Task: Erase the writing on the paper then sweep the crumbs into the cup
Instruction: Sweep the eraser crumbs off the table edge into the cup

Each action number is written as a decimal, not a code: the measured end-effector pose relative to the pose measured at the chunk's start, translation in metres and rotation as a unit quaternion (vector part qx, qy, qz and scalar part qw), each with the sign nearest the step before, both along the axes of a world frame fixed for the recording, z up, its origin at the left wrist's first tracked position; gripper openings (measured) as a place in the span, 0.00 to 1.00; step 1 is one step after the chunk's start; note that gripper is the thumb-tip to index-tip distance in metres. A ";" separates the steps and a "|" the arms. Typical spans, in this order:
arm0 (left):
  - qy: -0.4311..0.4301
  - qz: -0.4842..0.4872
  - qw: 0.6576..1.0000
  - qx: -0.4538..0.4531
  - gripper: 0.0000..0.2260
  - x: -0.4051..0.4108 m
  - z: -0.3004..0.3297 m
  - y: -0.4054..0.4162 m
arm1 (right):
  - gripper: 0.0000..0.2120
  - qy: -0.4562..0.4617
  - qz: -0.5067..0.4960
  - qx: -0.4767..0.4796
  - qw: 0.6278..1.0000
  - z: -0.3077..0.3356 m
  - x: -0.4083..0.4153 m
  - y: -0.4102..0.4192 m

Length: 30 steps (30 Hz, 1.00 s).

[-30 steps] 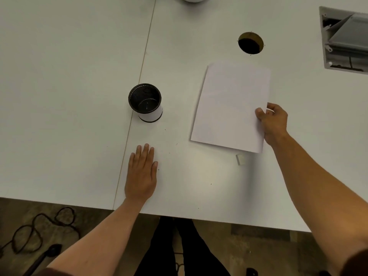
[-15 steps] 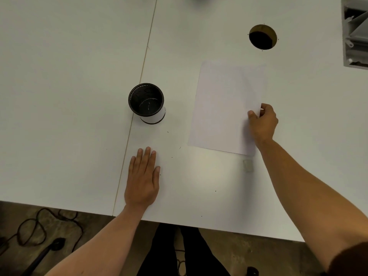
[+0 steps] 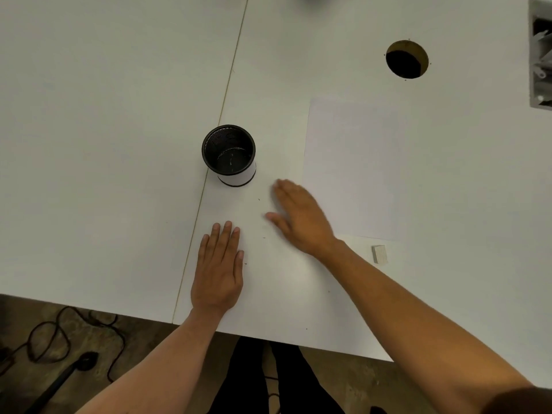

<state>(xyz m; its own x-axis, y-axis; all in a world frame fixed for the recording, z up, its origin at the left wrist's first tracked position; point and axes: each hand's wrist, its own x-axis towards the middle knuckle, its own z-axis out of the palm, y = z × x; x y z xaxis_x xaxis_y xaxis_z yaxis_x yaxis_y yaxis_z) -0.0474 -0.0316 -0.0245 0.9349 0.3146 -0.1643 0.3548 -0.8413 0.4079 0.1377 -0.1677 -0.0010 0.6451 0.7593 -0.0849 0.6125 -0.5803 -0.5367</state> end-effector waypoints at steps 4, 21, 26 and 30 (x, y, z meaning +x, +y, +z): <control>-0.005 -0.003 1.000 0.005 0.25 -0.001 -0.001 0.000 | 0.36 -0.004 0.117 -0.090 0.989 -0.009 0.001 0.022; -0.020 -0.001 1.000 0.001 0.24 -0.004 -0.005 0.001 | 0.39 0.022 0.313 -0.068 0.947 -0.008 -0.049 -0.030; -0.017 -0.006 1.000 0.007 0.24 -0.005 -0.005 0.001 | 0.39 -0.025 0.227 -0.086 0.970 -0.006 -0.016 -0.003; -0.013 -0.016 1.000 0.013 0.25 -0.005 -0.007 0.002 | 0.42 -0.065 0.269 -0.131 0.952 -0.014 -0.026 -0.002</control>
